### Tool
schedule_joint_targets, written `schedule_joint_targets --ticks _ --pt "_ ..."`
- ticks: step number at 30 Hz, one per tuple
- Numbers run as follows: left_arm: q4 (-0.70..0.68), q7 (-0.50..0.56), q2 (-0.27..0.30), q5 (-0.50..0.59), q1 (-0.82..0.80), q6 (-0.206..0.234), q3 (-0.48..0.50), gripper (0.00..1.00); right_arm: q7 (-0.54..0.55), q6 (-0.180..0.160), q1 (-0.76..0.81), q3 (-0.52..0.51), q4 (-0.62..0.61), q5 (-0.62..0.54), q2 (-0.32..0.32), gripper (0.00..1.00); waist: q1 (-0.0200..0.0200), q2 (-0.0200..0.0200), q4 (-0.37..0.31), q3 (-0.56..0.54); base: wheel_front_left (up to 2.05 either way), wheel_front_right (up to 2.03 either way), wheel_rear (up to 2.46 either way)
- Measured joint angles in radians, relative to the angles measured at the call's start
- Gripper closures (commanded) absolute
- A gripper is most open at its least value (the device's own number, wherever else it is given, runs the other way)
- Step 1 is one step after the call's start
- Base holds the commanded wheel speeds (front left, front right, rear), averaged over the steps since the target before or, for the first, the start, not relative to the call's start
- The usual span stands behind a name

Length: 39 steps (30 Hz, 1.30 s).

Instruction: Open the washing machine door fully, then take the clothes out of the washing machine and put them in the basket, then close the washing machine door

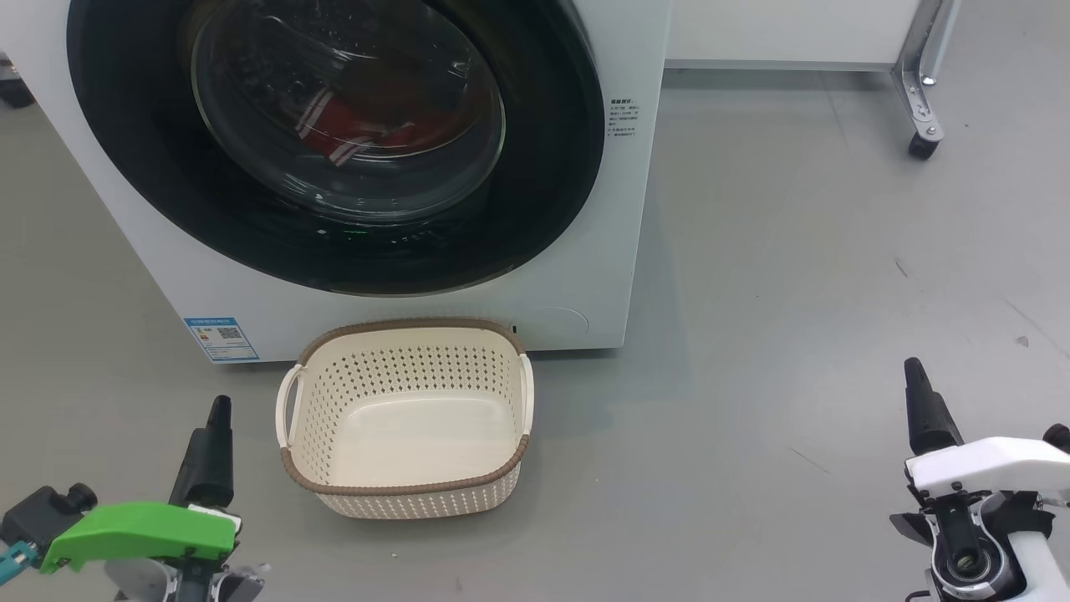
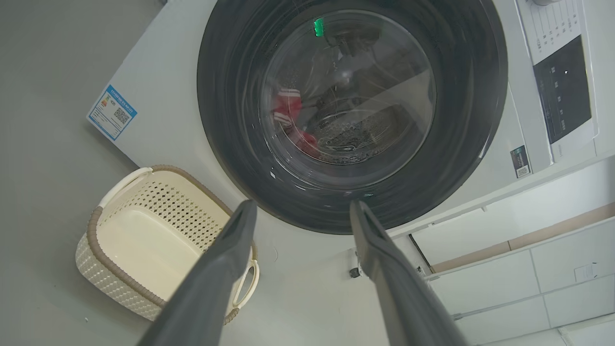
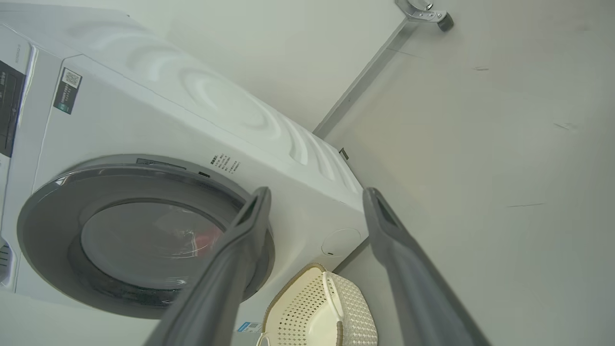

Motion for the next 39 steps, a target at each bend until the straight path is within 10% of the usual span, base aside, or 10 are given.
schedule_joint_targets --ticks 39 --pt "0.073 -0.132 0.048 0.588 -0.045 0.049 -0.192 0.00 -0.133 -0.062 -0.028 0.205 0.017 -0.630 -0.028 0.00 0.0000 0.0000 0.006 -0.014 0.00 0.00 0.00"
